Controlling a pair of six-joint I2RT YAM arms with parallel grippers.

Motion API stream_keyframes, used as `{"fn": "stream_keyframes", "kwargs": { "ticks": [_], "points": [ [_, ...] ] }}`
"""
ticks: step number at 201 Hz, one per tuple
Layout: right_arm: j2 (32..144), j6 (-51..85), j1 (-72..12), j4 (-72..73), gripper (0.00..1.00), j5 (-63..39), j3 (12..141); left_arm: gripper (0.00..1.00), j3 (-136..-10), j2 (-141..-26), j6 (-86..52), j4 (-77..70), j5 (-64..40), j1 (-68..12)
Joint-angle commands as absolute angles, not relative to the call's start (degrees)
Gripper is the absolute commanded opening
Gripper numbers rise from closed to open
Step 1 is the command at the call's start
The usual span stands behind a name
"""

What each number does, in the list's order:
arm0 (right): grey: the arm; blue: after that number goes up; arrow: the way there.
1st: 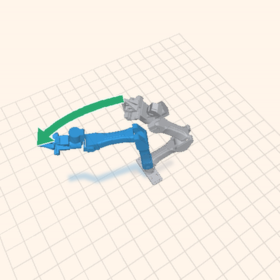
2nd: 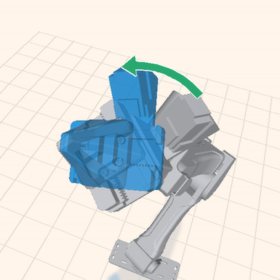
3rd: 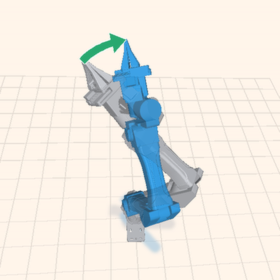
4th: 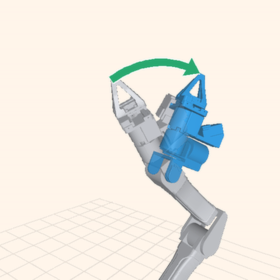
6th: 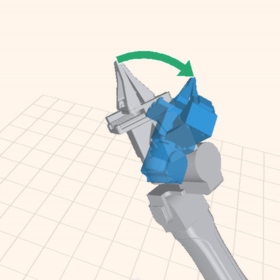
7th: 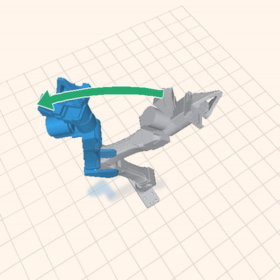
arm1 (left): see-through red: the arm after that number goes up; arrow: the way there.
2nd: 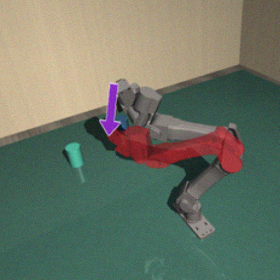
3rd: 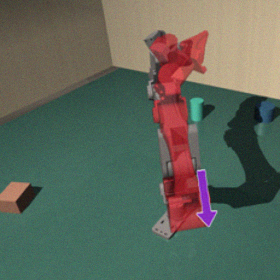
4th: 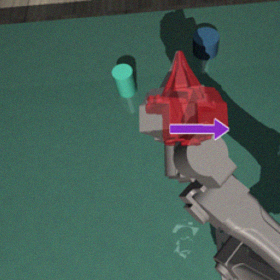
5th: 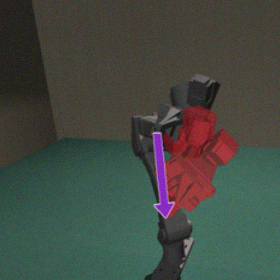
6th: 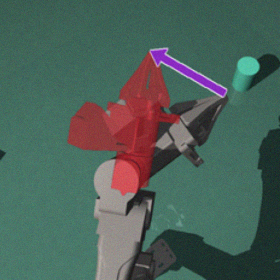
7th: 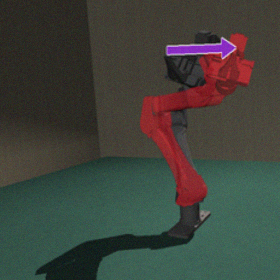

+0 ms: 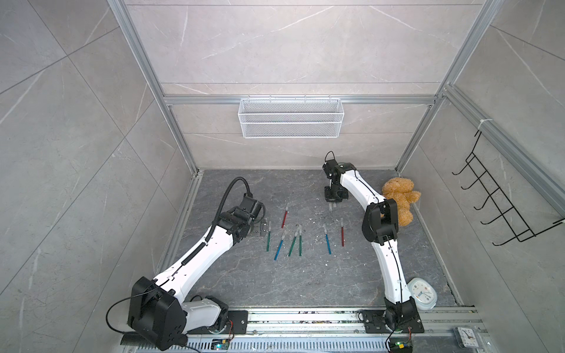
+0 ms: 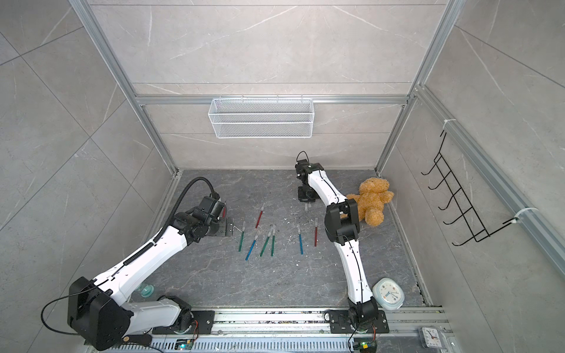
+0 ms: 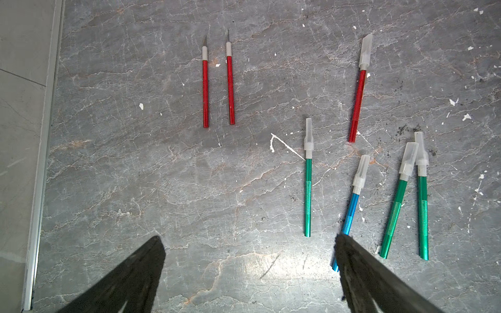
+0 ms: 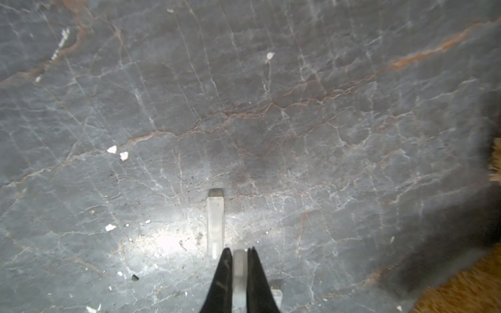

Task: Remove protective caps from carving knives
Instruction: Place the protective sleeve at the center of the board.

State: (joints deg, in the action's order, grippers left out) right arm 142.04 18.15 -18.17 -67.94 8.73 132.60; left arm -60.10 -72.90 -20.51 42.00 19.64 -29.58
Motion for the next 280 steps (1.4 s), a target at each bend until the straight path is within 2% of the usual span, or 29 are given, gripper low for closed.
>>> {"fn": "stream_keyframes", "kwargs": {
  "ticks": [1,201,280],
  "points": [
    [143.85,17.6,-18.0,-70.24,0.0,7.91,134.22,1.0,-62.24,-73.06,-19.13,43.14,21.27,-29.88],
    [149.23,17.93,-16.35,-70.95,0.0,6.16,136.74,1.0,-62.88,-75.58,-18.44,43.84,21.34,-30.05],
    [149.92,18.24,-16.34,-71.98,0.23,6.33,138.71,1.0,-63.12,-76.2,-18.42,44.27,21.24,-30.15]
  ]
}}
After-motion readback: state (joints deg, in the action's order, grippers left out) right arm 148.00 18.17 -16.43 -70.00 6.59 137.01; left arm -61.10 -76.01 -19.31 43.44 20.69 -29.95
